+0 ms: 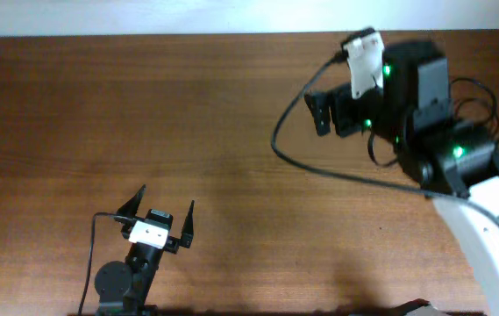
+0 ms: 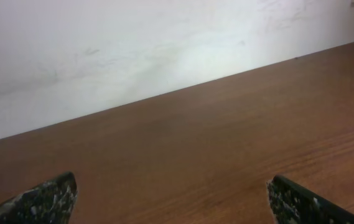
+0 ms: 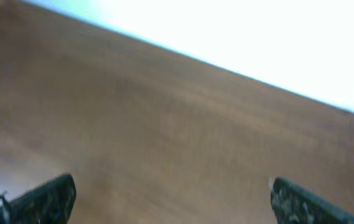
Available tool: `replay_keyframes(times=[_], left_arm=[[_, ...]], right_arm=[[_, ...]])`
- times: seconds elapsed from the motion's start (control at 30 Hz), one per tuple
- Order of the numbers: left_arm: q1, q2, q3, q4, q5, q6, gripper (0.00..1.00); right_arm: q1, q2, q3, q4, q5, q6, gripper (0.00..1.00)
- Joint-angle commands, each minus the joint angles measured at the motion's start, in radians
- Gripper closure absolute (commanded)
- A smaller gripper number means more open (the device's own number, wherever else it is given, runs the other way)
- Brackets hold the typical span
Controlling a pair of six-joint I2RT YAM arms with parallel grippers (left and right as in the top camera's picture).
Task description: Untangle cables
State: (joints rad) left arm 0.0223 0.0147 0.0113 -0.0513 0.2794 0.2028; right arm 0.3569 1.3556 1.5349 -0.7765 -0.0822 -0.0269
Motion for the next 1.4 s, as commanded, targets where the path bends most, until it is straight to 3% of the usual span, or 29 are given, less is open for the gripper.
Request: replay_keyframes(times=[0.0, 0.23, 0.7, 0.87, 1.37], left_arm=[[0.007, -0.01, -0.002, -0.01, -0.007, 0.016, 0.01], [0.007, -0.01, -0.002, -0.01, -0.007, 0.016, 0.01], [0.007, -0.01, -0.002, -0.01, -0.007, 0.016, 0.01], [0.007, -0.01, -0.002, -0.01, -0.007, 0.016, 0.01], [0.007, -0.01, -0.002, -0.01, -0.007, 0.016, 0.01]], right_arm=[[-0.006, -0.109, -0.208, 0.126, 0.008, 0.01, 0.01], [-0.006, -0.274, -0.534, 0.378, 0.005, 0.01, 0.01], [-0.038, -0.533, -0.957, 0.83, -0.018, 0.048, 0.01], [-0.118, -0.638, -1.081, 0.898, -0.018, 0.139, 0.01], [-0.203, -0.937, -1.348, 0.93, -0.014, 0.14, 0.01]])
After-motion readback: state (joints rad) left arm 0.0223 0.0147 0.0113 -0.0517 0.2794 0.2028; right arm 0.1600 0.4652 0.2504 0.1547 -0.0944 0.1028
